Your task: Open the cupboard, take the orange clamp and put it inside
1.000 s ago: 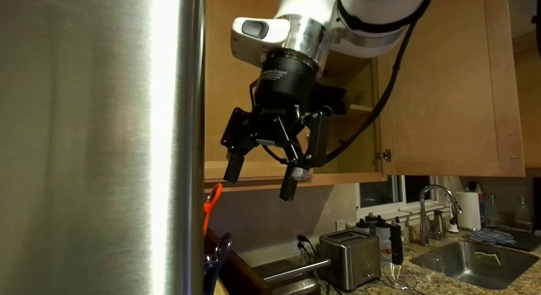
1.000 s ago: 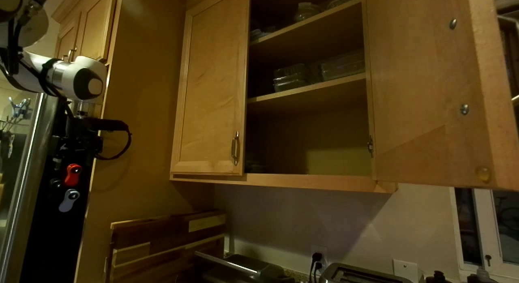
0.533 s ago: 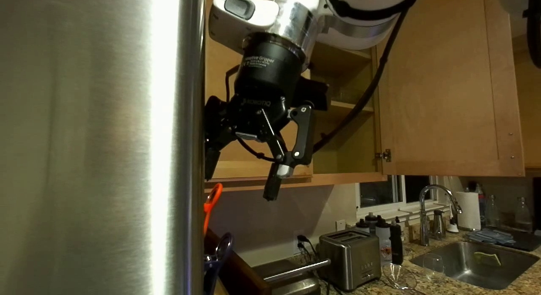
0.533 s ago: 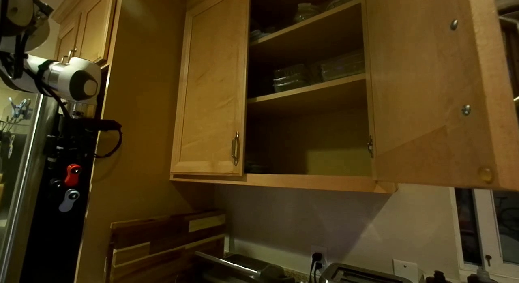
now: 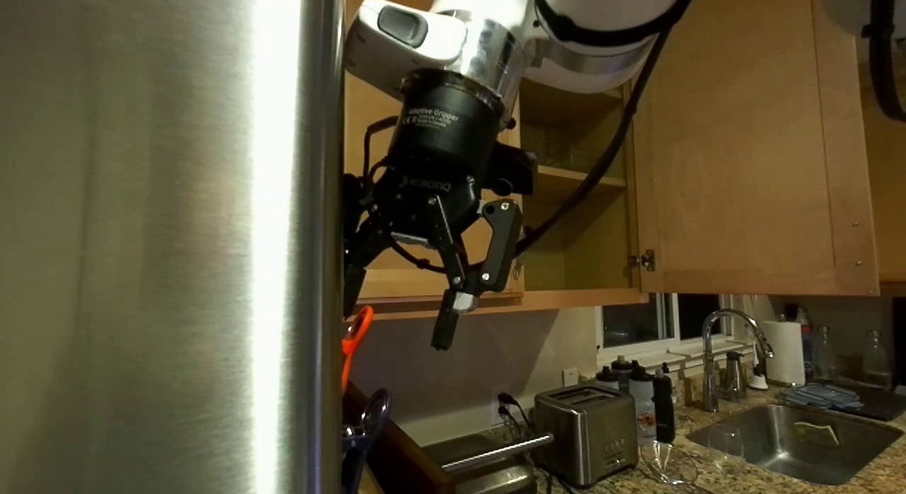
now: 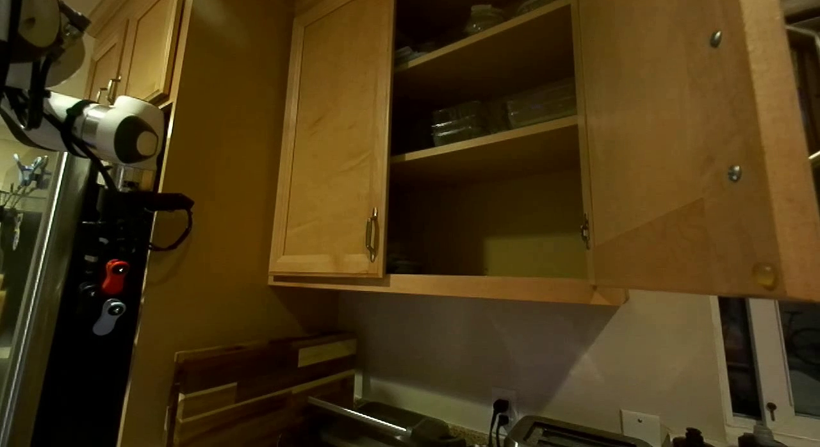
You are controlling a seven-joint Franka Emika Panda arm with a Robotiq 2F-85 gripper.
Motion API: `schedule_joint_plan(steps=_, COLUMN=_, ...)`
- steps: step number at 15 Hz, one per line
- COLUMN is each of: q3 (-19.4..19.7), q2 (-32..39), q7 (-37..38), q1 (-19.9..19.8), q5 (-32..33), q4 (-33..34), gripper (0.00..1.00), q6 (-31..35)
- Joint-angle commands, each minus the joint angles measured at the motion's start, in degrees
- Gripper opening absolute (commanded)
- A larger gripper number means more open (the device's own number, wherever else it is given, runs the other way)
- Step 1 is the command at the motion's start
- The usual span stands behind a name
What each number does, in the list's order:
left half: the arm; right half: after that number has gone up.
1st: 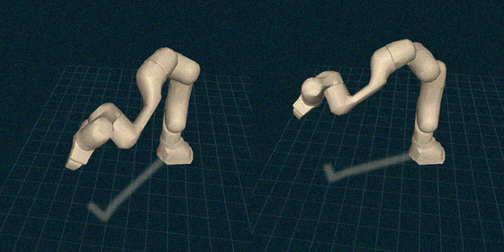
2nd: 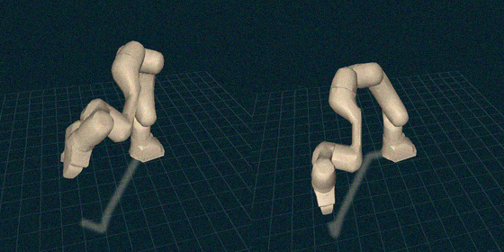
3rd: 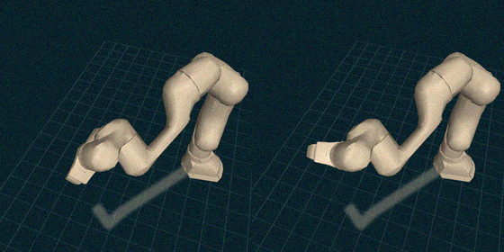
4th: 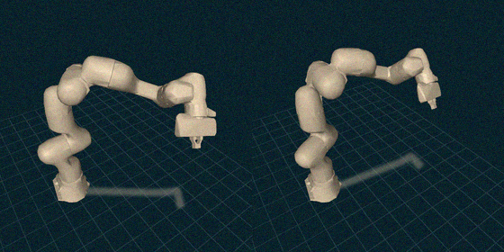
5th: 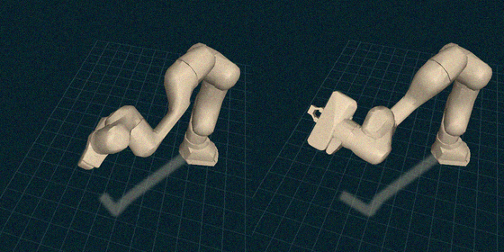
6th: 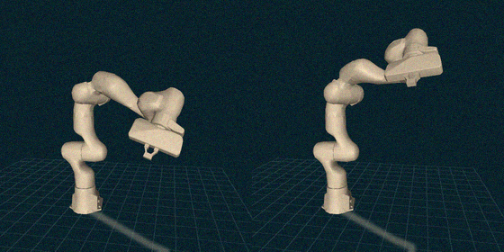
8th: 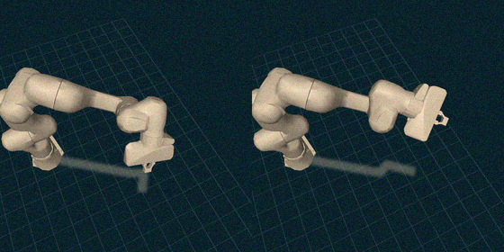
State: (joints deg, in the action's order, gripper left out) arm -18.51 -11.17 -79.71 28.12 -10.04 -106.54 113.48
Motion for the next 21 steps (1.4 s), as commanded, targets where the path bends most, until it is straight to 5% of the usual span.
schedule_joint_plan(steps=1, q3=-0.18, q2=-0.16, q7=-6.17, q1=-1.02, q5=-0.33, q4=-0.28, gripper=1.0, q6=0.7)
schedule_joint_plan(steps=4, q3=-0.1, q2=0.26, q7=-10.71, q1=-1.43, q5=-0.39, q4=0.16, gripper=0.98, q6=0.71)
schedule_joint_plan(steps=5, q3=-0.1, q2=0.35, q7=-11.84, q1=-1.52, q5=-0.39, q4=0.29, gripper=0.75, q6=0.61)
schedule_joint_plan(steps=7, q3=-0.02, q2=0.31, q7=-14.4, q1=-1.71, q5=-0.66, q4=0.17, gripper=0.7, q6=1.02)
schedule_joint_plan(steps=16, q3=0.19, q2=1.36, q7=-23.07, q1=-2.33, q5=-2.03, q4=0.58, gripper=0.1, q6=2.25)
schedule_joint_plan(steps=21, q3=0.26, q2=2.91, q7=-25.99, q1=-2.62, q5=-5.43, q4=1.4, gripper=0.05, q6=1.63)
